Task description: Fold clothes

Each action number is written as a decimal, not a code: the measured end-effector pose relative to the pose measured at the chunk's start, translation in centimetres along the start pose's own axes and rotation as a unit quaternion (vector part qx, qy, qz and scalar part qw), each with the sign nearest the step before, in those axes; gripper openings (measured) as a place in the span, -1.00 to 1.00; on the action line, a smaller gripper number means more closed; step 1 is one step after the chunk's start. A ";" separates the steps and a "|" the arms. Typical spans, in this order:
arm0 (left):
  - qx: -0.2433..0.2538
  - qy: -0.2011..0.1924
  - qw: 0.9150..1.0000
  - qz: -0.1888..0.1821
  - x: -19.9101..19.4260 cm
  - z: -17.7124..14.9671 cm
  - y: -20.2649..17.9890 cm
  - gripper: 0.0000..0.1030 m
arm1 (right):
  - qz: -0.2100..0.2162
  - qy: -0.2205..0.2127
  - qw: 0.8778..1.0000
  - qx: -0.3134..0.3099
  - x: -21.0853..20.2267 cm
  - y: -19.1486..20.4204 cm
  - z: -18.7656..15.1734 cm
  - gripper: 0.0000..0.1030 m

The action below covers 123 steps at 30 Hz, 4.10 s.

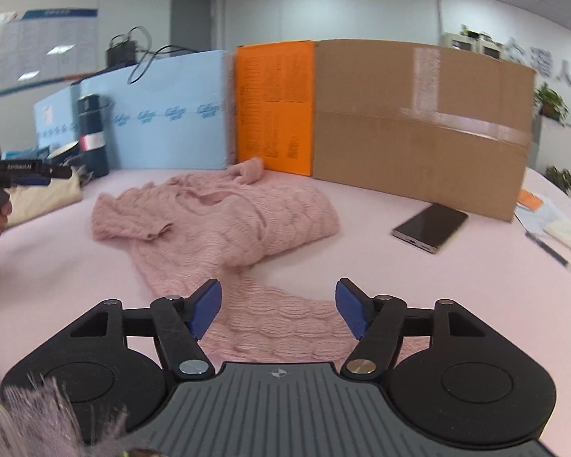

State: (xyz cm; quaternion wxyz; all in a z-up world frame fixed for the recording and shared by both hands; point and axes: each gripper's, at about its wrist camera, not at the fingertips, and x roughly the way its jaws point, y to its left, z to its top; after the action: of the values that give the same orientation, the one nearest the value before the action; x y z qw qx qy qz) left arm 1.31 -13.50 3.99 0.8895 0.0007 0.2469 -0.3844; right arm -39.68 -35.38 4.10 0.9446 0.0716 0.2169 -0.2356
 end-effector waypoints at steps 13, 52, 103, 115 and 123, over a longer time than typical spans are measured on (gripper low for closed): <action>-0.040 0.102 0.994 0.003 5.6 -0.8 0.0 -0.81 | -0.043 0.028 0.992 0.116 0.8 -6.7 -2.0 0.75; 0.140 0.072 0.986 0.046 9.4 2.5 -6.7 0.69 | 0.033 0.014 0.980 0.194 9.9 -9.7 3.3 0.62; 0.084 0.122 0.988 0.043 12.6 -1.2 -3.7 1.00 | -0.165 -0.134 0.976 0.040 7.3 -4.7 6.7 0.58; 0.085 0.121 0.988 0.044 12.5 -1.2 -3.6 1.00 | -0.086 0.070 0.993 0.044 8.6 -4.4 2.3 0.18; 0.086 0.121 0.988 0.044 12.5 -1.2 -3.5 1.00 | -0.078 0.099 0.984 0.125 12.2 -6.6 1.2 -0.07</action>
State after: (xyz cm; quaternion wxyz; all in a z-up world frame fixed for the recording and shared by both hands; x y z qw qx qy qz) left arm 5.64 -24.32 -1.90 0.8656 0.1342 0.3189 -0.3619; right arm -32.69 -46.52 -0.42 0.8808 0.1948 0.2830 -0.3259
